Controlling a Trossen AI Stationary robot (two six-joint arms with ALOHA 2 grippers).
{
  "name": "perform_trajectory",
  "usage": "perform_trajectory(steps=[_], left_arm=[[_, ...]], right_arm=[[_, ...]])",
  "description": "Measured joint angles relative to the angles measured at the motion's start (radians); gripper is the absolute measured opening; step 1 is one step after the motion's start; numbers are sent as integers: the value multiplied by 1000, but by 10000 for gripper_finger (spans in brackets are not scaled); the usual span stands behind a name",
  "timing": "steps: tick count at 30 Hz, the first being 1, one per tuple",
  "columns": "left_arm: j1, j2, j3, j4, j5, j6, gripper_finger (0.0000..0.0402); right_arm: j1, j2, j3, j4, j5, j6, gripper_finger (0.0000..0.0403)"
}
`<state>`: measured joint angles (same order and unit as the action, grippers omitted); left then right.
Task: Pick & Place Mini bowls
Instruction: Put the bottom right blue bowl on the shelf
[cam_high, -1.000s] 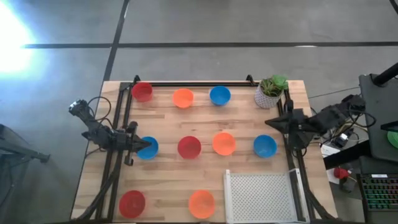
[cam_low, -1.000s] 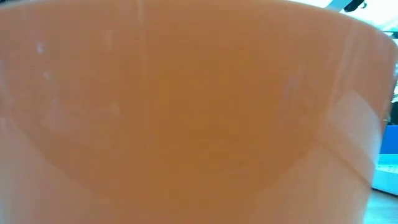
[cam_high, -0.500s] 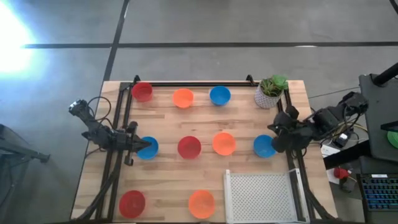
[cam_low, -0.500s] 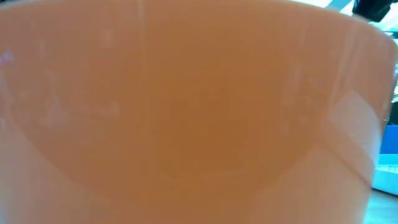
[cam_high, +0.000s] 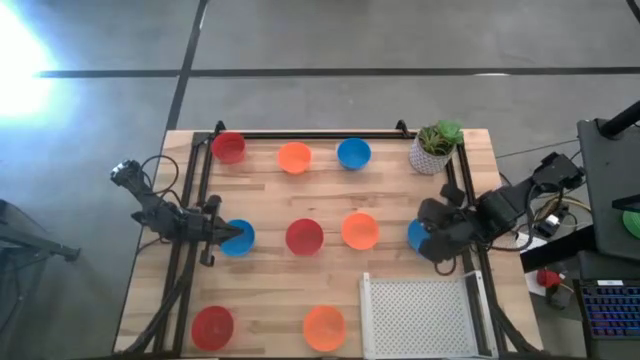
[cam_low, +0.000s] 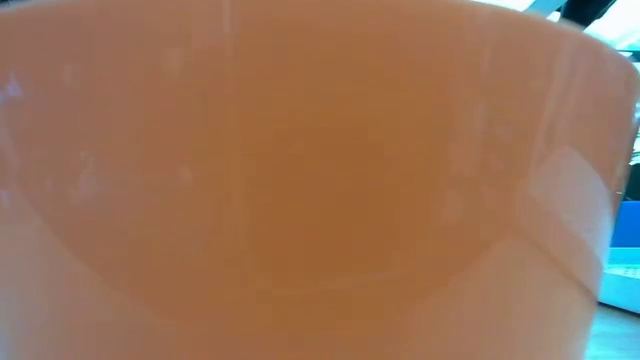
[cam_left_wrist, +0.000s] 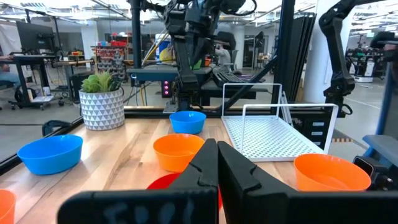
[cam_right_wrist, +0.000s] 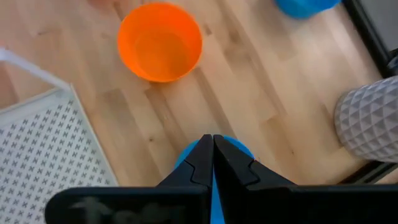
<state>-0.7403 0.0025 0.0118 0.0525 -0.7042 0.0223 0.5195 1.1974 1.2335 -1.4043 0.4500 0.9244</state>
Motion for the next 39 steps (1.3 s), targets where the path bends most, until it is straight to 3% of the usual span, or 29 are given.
perform_trajectory(steps=[5, 21, 34, 39], left_arm=[[0, 0, 0, 0, 0, 0, 0], [0, 0, 0, 0, 0, 0, 0], [0, 0, 0, 0, 0, 0, 0], [0, 0, 0, 0, 0, 0, 0]], right_arm=[[-34, 51, 3, 4, -27, 56, 23], [-188, 155, -10, -4, -108, 242, 139], [-194, 151, -168, 13, -180, 322, 129], [-192, 152, -249, 126, -257, 301, 125]])
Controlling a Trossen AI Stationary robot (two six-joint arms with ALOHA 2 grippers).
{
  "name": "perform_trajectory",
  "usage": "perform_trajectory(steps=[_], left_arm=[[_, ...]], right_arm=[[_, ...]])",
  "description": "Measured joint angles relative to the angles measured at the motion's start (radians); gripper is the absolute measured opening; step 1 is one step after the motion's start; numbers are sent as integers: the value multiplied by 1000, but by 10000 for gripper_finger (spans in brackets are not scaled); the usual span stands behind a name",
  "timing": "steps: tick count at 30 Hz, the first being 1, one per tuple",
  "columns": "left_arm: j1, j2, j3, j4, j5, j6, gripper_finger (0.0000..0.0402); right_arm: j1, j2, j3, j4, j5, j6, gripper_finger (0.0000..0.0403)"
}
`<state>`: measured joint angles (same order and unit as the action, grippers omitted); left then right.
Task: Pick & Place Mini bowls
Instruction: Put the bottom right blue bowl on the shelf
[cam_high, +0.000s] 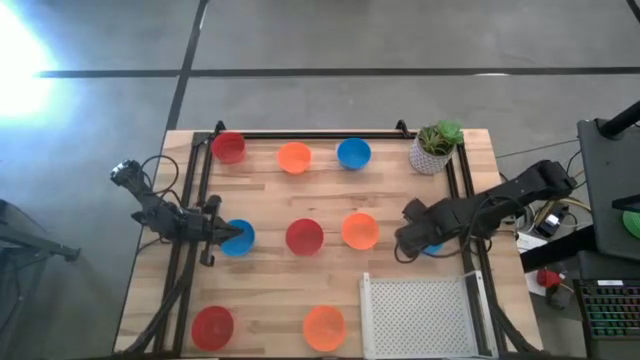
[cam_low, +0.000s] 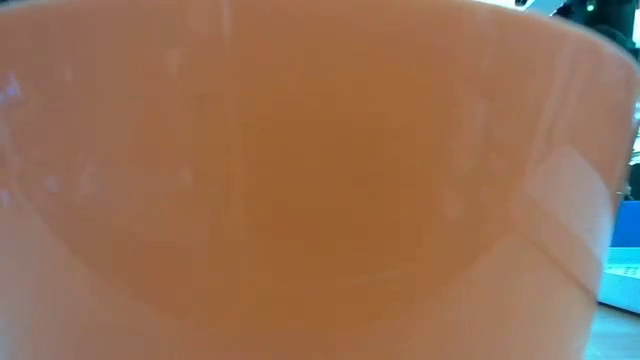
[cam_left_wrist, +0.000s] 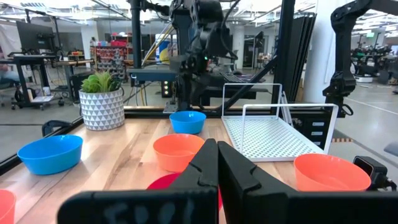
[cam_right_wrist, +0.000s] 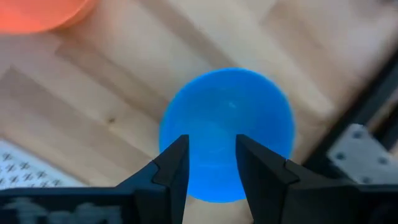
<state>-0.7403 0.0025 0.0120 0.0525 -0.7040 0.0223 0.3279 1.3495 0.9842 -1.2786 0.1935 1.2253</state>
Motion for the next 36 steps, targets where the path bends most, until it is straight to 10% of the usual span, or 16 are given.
perform_trajectory(steps=[36], left_arm=[[0, 0, 0, 0, 0, 0, 0]], right_arm=[[2, 0, -306, 471, -18, -21, 124]])
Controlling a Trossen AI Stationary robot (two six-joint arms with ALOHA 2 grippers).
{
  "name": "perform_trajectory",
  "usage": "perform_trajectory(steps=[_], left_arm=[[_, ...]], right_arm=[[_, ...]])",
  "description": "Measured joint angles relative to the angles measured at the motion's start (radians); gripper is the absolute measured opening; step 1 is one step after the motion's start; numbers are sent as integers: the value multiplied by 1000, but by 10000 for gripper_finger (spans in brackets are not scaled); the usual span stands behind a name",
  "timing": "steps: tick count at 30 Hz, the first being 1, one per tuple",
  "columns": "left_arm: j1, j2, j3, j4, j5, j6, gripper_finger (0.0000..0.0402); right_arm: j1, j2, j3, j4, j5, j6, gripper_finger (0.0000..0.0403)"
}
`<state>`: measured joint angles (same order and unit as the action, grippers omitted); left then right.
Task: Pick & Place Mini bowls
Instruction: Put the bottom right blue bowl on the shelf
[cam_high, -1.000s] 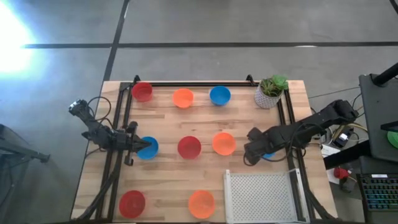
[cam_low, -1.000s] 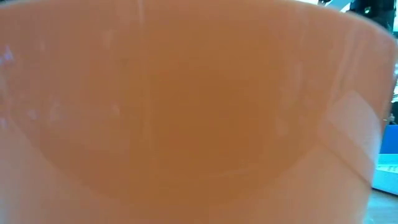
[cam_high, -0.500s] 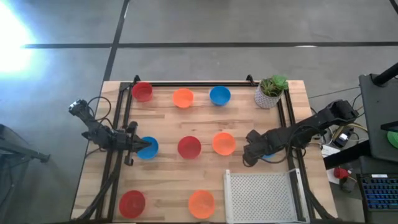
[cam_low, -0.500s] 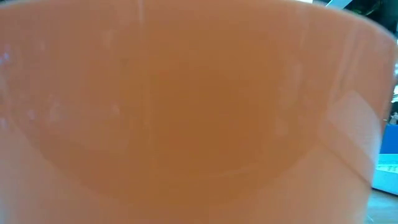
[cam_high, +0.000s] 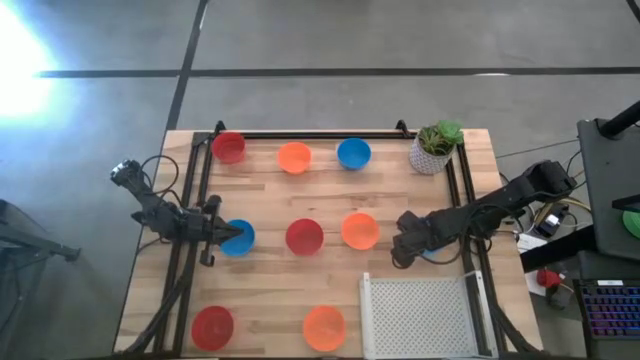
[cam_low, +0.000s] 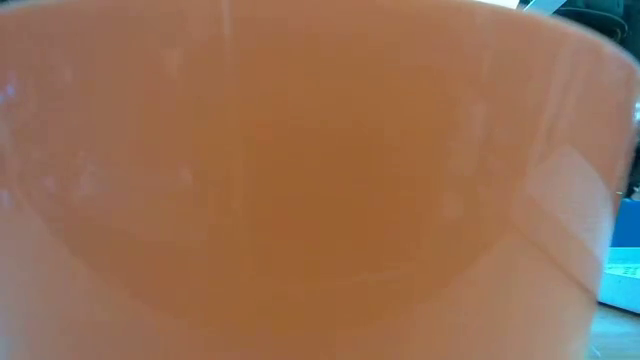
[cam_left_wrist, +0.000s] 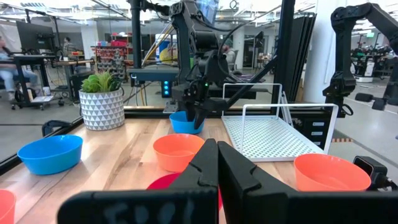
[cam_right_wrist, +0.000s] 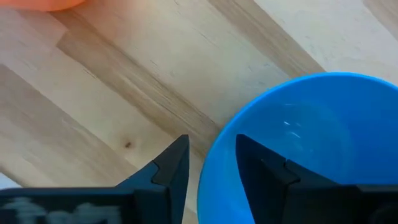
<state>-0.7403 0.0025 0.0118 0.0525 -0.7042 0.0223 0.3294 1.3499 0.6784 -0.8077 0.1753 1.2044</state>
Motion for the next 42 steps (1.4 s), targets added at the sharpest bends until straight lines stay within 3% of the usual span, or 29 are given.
perform_trajectory(steps=[9, 19, 30, 42], left_arm=[[0, 0, 0, 0, 0, 0, 0], [0, 0, 0, 0, 0, 0, 0], [0, 0, 0, 0, 0, 0, 0], [0, 0, 0, 0, 0, 0, 0]], right_arm=[[0, 0, -2, 10, 13, -22, 19], [58, 0, 142, -111, -43, -64, 9], [370, 29, 357, -129, -67, 37, 8], [656, 205, 490, -131, -83, 106, 8]])
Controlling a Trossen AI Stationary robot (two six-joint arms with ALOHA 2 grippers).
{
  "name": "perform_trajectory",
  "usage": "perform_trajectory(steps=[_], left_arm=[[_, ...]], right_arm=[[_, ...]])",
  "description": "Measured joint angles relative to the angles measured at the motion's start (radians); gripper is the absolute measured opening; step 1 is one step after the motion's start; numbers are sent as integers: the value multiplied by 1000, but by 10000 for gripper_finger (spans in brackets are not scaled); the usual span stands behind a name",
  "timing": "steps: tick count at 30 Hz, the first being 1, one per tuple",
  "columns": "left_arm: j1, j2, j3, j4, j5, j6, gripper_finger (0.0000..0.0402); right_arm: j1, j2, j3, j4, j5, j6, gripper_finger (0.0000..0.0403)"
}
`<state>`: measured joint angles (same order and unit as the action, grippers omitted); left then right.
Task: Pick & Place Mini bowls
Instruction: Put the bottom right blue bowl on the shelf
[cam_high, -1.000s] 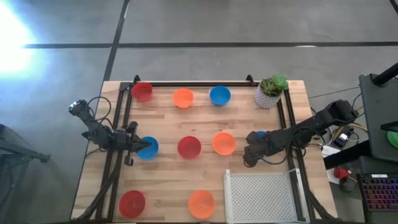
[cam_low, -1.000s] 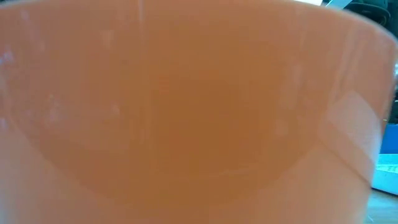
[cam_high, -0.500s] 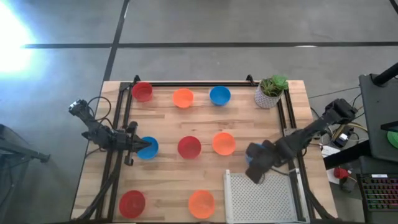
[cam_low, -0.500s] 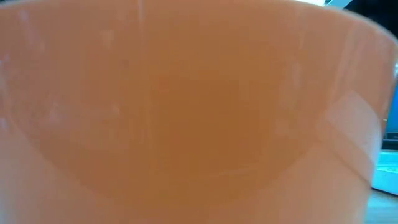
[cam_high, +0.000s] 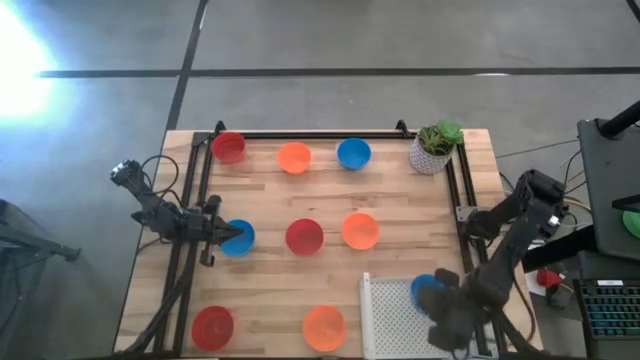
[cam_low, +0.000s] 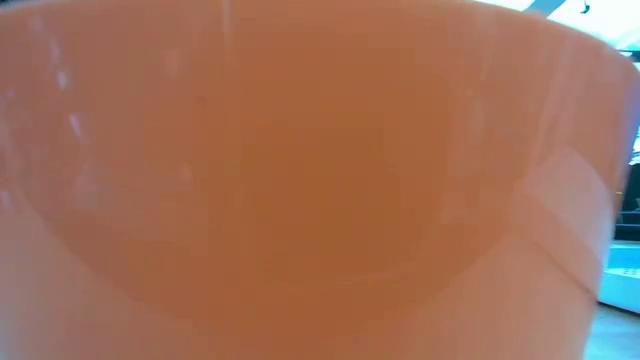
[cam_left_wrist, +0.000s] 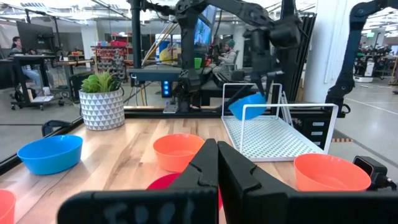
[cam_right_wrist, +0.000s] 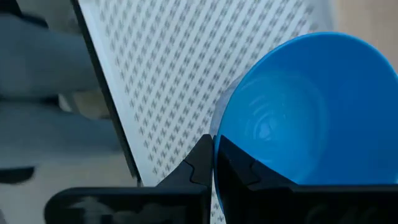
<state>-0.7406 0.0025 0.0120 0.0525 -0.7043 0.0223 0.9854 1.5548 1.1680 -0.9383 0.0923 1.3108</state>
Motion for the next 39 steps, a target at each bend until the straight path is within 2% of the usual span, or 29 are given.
perform_trajectory(steps=[8, 17, 24, 39], left_arm=[[0, 0, 0, 0, 0, 0, 0], [0, 0, 0, 0, 0, 0, 0], [0, 0, 0, 0, 0, 0, 0], [0, 0, 0, 0, 0, 0, 0]], right_arm=[[66, 152, 62, 4, -121, 68, 8], [136, 255, 137, 8, -131, 161, 8], [158, 278, 155, 26, -158, 241, 8], [163, 277, 150, 82, -183, 235, 9]])
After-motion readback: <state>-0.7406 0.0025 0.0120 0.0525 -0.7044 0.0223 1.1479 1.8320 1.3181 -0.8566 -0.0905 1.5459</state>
